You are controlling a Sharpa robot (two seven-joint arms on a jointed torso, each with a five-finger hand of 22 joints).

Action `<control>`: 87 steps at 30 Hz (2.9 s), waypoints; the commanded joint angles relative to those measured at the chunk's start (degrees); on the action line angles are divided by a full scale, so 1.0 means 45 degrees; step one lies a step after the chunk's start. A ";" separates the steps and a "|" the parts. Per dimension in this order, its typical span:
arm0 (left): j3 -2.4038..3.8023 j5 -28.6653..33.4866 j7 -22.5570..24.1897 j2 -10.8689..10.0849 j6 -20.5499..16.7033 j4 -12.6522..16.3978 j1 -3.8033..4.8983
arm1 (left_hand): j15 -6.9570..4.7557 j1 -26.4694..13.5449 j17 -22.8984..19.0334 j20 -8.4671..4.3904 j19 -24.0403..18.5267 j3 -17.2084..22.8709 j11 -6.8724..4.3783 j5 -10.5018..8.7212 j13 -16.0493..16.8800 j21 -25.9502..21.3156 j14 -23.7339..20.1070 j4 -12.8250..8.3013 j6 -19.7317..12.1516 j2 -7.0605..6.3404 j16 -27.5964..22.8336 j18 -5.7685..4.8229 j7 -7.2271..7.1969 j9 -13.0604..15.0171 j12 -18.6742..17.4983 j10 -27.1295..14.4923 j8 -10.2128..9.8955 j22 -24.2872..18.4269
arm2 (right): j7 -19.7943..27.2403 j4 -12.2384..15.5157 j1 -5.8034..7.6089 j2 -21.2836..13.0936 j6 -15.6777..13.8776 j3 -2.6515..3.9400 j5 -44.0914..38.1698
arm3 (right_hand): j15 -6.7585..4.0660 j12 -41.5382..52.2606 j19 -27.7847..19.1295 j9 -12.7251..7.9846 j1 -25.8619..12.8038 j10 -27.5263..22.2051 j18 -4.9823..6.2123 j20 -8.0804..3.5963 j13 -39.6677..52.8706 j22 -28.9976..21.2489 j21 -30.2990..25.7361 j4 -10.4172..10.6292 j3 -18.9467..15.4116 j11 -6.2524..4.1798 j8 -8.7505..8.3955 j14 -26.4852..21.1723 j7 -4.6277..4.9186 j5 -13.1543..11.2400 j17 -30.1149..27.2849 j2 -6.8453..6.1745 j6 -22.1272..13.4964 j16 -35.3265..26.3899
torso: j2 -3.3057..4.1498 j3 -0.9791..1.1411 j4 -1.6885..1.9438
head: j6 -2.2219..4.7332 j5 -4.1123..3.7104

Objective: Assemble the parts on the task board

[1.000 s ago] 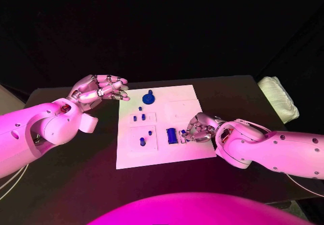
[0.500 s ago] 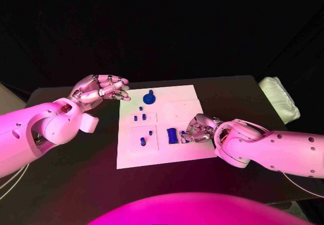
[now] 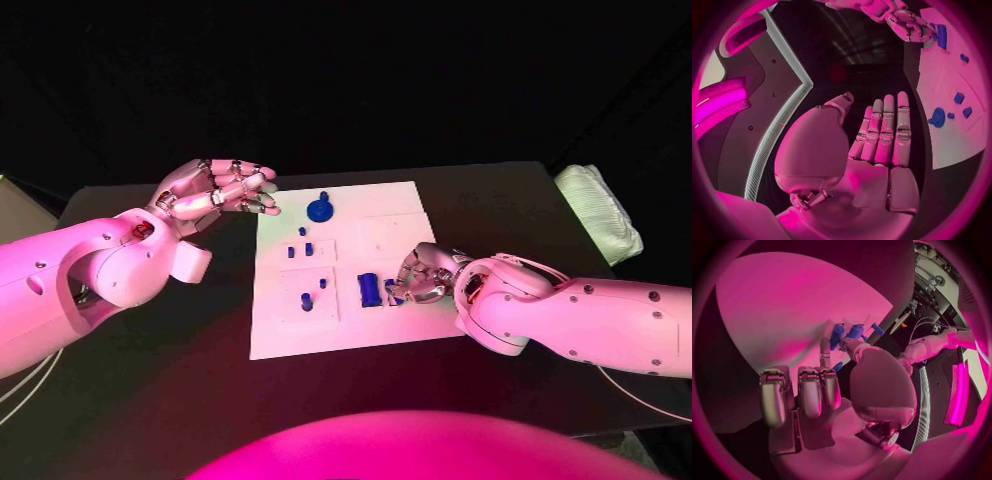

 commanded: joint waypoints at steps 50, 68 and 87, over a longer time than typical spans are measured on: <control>0.0000 0.0298 0.0173 0.0273 0.0210 -0.0489 -0.0004 | -0.0010 0.0117 0.0040 0.0009 0.0094 -0.0073 0.0091 0.0062 0.0026 -0.0069 -0.0102 0.0117 0.0020 0.0040 -0.0049 0.0171 0.0042 -0.0019 -0.0098 0.0009 -0.0065 -0.0036 | 0.6621 -0.0748 0.0146 -0.0866 -0.1679 0.0013 0.5372 | 0.0354 -0.1140 0.1144 -0.0843 0.0847 0.0682 0.0111 0.0195 0.2837 0.2791 -0.1562 -0.0737 -0.0360 0.0503 -0.0502 0.1186 0.0729 -0.1111 0.2724 -0.0157 -0.1429 -0.0370 | -0.0173 -0.0012 -0.0045 | 0.0002 -0.0086; -0.0035 0.1827 0.1398 0.2445 -0.1284 -0.4568 -0.0138 | 0.0483 0.1012 -0.0531 0.0548 -0.1036 0.0398 0.0406 0.0089 -0.0229 -0.1055 -0.1172 0.0186 -0.0095 0.0128 -0.2117 0.0145 -0.0523 -0.0305 -0.1264 -0.0356 -0.0425 -0.0794 | 1.1165 -0.6319 0.1030 0.1371 -0.0074 0.0478 1.3195 | 0.1298 -1.5726 -0.2869 -0.1343 0.2286 -0.5516 0.2092 0.1148 -0.8296 -0.6961 -1.8665 -0.1890 0.1245 0.1427 -0.1147 -0.4501 0.1518 -0.1381 -0.7103 0.0014 -0.2655 -1.2429 | -0.1091 -0.0180 -0.0091 | 0.0792 0.0405; -0.0002 0.1837 0.1188 0.3100 -0.2466 -0.5212 -0.0382 | -0.1345 -0.7964 -0.6025 -0.2664 -1.3809 -0.4164 -0.1822 -0.1966 -0.1074 -0.1860 -1.2809 -0.2563 -1.0515 0.2153 -0.4766 -0.2155 -0.2613 -0.3730 -0.2553 -1.3698 -0.3686 -0.1947 | 1.1298 -0.6440 0.0759 0.2099 -0.0842 0.1064 1.3849 | 0.1027 -1.9952 -1.8668 -0.6261 -1.3755 -1.8674 -0.0182 -0.0322 -1.6646 -1.6646 -1.9944 -0.2678 -0.6452 0.0274 -0.5769 -1.8650 -0.0512 -0.3968 -1.6651 0.2497 -1.3500 -1.9954 | -0.1170 -0.0084 -0.0142 | 0.1904 0.0806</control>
